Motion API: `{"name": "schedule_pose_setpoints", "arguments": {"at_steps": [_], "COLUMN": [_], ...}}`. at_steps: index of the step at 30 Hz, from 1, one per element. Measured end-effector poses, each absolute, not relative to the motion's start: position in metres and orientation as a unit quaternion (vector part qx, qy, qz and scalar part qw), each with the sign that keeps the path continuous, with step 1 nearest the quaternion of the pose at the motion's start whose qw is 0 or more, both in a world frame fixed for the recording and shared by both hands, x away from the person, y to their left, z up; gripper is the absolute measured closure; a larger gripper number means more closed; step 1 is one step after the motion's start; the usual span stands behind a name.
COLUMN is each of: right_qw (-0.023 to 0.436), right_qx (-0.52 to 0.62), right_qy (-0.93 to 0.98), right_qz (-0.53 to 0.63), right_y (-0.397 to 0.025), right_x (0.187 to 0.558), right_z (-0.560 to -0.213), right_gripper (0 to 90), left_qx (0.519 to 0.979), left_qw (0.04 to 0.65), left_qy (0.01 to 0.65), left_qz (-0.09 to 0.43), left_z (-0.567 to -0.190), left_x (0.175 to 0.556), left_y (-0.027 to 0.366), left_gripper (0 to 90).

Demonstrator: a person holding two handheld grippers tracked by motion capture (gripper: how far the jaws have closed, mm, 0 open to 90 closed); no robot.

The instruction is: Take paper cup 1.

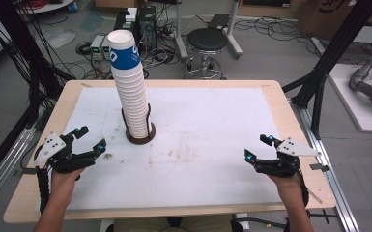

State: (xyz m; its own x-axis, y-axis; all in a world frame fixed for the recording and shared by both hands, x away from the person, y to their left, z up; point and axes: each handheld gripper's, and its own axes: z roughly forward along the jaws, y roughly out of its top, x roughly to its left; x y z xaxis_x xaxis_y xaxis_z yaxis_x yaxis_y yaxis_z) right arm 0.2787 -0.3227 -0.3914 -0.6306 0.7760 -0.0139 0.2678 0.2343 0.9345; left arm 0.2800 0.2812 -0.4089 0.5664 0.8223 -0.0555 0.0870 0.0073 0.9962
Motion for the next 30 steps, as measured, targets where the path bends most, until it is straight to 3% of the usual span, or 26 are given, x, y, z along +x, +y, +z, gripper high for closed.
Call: {"name": "schedule_pose_setpoints", "arguments": {"at_steps": [19,30], "right_qw": [0.236,0.227], "right_qx": [0.339,0.337], "right_qy": [0.759,0.761], "right_qz": [0.503,0.507], "right_y": [-0.315,-0.308], "right_x": [0.279,0.282], "right_z": [-0.394,-0.393], "right_gripper": [19.2,19.2], "left_qx": [0.633,0.623], "left_qw": [0.618,0.647], "left_qy": [0.36,0.352], "left_qz": [0.295,0.264], "left_z": [-0.403,-0.366], "left_x": [0.281,0.289], "left_y": [0.281,0.273], "left_gripper": [16.6,15.7]}}
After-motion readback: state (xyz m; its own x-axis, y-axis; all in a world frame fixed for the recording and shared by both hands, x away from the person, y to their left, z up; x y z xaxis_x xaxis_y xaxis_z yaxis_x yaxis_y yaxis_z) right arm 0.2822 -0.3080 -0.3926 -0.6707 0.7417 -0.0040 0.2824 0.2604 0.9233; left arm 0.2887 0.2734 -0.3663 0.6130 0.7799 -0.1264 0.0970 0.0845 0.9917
